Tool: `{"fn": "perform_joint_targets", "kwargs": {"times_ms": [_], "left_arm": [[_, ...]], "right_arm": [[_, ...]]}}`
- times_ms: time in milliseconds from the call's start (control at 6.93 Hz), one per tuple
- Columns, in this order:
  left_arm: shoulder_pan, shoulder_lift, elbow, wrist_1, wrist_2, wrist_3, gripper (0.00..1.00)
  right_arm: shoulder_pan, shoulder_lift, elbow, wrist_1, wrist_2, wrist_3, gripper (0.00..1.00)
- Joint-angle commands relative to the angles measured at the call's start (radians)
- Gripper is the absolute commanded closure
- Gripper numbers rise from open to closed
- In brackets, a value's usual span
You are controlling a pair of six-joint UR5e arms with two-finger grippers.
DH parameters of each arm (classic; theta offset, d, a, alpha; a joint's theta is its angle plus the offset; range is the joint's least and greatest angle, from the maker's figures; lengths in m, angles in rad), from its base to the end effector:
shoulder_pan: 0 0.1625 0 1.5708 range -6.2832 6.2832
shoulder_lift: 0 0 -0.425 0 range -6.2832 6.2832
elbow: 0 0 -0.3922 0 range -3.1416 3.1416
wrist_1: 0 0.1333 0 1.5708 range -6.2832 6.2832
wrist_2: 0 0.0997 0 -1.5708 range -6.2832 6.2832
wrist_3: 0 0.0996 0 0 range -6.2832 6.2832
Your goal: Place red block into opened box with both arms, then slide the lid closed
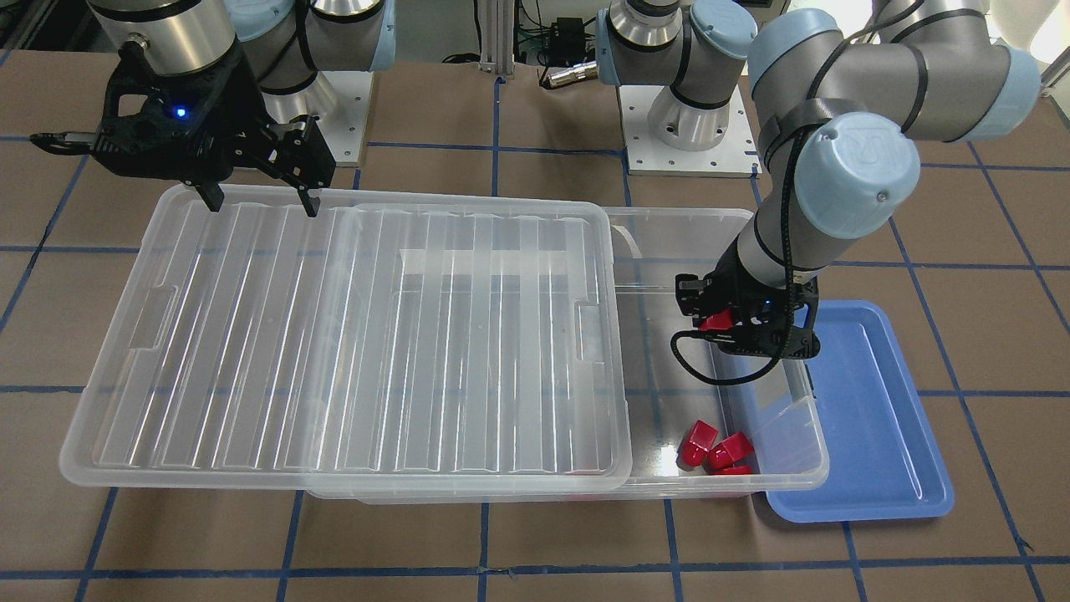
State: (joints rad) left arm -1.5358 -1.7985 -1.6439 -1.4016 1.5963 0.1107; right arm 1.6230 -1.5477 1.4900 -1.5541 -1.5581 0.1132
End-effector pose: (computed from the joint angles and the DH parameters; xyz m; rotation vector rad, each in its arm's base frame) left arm -0.1112 -0.5605 0.3485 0.1206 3.1165 0.2079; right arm 0.1607 -0.4974 0.5146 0.0949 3.1235 -0.0622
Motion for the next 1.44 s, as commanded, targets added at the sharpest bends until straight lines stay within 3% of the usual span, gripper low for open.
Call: {"fn": "perform_joint_targets", "kwargs": {"times_ms": [0,577,1010,1299], "left_arm": [[-0.001,-0.001,-0.137,0.144,-0.001,0.000,1.00],[0.013,-0.016,-0.299,0.311,-0.001,0.003,1.00],[0.017,-0.024,-0.342,0.337,-0.001,0.004,1.00],[0.016,-0.050,-0.352,0.345,-0.001,0.000,1.00]], "right_arm": [[0.001,0.000,0.000,0.000,0.000,-0.001,0.00],[-0.005,0.001,-0.010,0.003,0.000,-0.004,0.00],[-0.032,0.001,-0.011,0.011,0.000,-0.007,0.00],[-0.069,0.001,-0.011,0.015,-0.003,-0.111,0.00]]}}
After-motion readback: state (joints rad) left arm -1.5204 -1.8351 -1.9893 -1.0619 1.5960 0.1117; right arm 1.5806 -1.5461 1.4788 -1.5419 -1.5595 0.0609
